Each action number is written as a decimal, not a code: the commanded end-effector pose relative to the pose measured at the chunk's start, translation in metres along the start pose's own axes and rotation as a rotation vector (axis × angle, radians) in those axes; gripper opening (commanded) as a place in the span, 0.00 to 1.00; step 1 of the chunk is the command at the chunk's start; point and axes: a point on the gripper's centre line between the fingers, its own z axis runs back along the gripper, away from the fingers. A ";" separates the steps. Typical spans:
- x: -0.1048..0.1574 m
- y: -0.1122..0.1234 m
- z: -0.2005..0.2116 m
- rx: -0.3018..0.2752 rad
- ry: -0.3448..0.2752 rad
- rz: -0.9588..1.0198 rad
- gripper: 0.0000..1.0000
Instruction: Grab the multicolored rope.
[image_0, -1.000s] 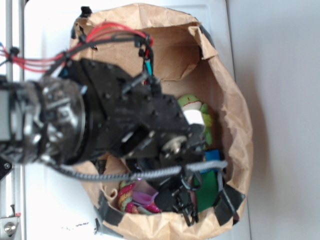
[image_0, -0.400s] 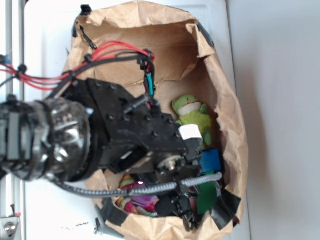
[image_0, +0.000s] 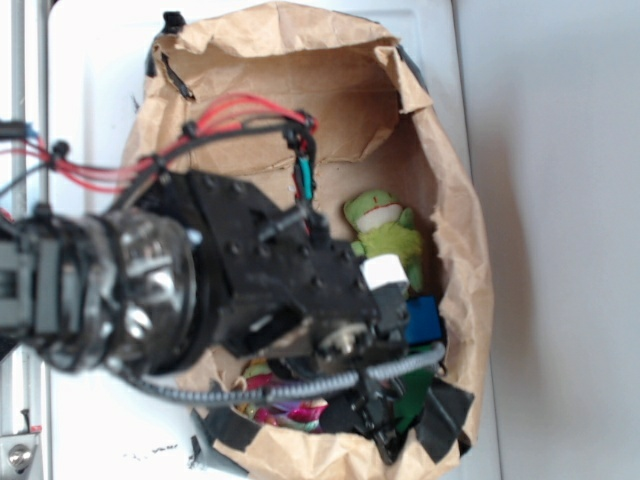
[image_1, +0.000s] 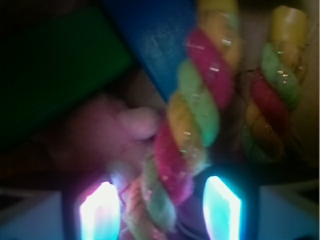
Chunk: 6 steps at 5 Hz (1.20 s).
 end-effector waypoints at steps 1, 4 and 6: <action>0.001 -0.004 0.005 -0.013 -0.030 -0.012 0.00; 0.051 0.007 0.077 0.025 -0.176 0.132 0.00; 0.069 0.019 0.116 0.033 -0.217 0.121 0.00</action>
